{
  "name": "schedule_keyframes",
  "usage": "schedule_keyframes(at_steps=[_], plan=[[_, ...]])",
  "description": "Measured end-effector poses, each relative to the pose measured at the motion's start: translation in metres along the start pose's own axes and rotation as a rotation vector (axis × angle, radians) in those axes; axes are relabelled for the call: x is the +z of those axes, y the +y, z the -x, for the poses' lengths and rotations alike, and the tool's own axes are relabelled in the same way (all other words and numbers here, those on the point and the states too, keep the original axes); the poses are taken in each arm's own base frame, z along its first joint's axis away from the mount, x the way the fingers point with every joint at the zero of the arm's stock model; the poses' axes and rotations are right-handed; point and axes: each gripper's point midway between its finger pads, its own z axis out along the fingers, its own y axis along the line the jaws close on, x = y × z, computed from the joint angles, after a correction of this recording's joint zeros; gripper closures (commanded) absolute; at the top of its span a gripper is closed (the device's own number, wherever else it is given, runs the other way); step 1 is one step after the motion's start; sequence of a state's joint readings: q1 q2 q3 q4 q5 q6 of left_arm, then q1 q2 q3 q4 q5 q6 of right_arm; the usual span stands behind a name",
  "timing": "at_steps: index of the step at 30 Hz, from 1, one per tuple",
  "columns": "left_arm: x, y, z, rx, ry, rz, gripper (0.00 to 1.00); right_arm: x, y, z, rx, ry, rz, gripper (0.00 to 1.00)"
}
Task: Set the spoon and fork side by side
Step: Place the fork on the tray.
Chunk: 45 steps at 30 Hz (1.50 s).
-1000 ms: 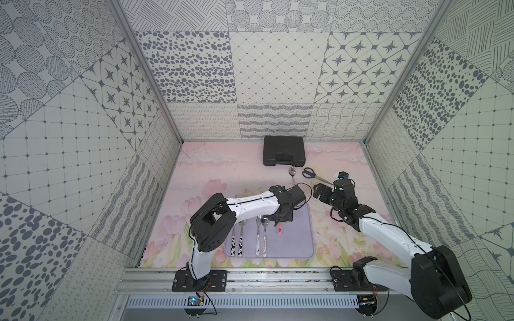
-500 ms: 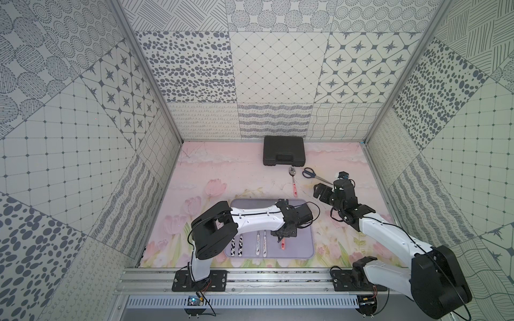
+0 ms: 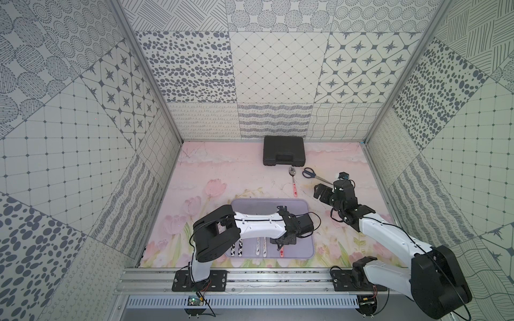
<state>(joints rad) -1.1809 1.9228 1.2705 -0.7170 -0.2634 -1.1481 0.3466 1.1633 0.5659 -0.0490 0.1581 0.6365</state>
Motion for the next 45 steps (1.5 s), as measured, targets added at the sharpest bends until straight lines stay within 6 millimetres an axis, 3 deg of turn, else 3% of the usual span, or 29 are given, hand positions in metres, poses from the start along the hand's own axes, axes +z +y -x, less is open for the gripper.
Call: schedule_keyframes(at_steps=[9, 23, 38, 45], plan=[[0.000, 0.000, -0.001, -0.014, -0.023, 0.005, 0.90, -0.003, 0.002, 0.003, 0.002, -0.012, 0.009, 0.03], [-0.007, -0.003, -0.001, -0.025, -0.034, -0.018, 0.62, -0.004, 0.004, 0.001, -0.018, -0.006, 0.020, 0.03], [-0.062, -0.006, 0.028, 0.030, -0.169, -0.121, 0.43, 0.008, 0.027, -0.020, -0.163, 0.076, 0.041, 0.06], [-0.086, 0.012, 0.056, 0.053, -0.263, -0.142, 0.18, 0.017, 0.043, -0.015, -0.229, 0.100, 0.048, 0.09]])
